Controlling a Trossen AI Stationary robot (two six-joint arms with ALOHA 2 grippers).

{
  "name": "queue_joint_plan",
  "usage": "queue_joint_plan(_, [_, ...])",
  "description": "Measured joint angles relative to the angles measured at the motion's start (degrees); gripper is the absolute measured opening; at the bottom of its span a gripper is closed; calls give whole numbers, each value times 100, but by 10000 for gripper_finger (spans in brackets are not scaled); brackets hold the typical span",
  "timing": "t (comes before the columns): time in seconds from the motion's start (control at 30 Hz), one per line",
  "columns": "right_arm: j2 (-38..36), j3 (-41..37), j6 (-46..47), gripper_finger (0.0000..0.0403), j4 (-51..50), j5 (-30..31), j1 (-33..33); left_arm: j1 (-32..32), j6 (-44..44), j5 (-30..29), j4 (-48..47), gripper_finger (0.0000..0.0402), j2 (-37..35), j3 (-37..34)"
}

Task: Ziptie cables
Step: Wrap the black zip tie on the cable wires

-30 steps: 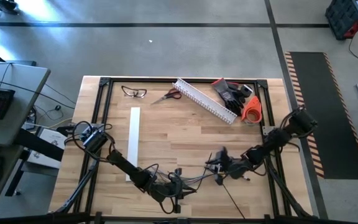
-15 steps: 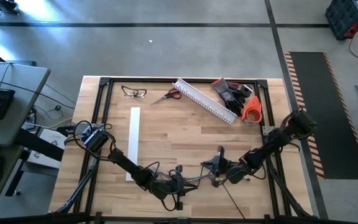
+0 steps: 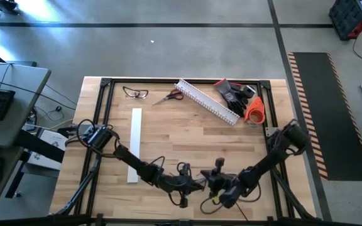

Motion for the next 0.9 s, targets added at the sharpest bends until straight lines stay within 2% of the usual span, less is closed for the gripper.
queue_joint_plan(0.23, [95,328,13,0,-843,720,375,16,-170,387,-4,0,0,0])
queue_joint_plan(0.5, [95,349,-579,0,-845,852,499,16,-294,557,9,0,0,0])
queue_joint_plan(0.9, [95,347,-2233,0,-649,976,406,45,-371,733,11,0,0,0])
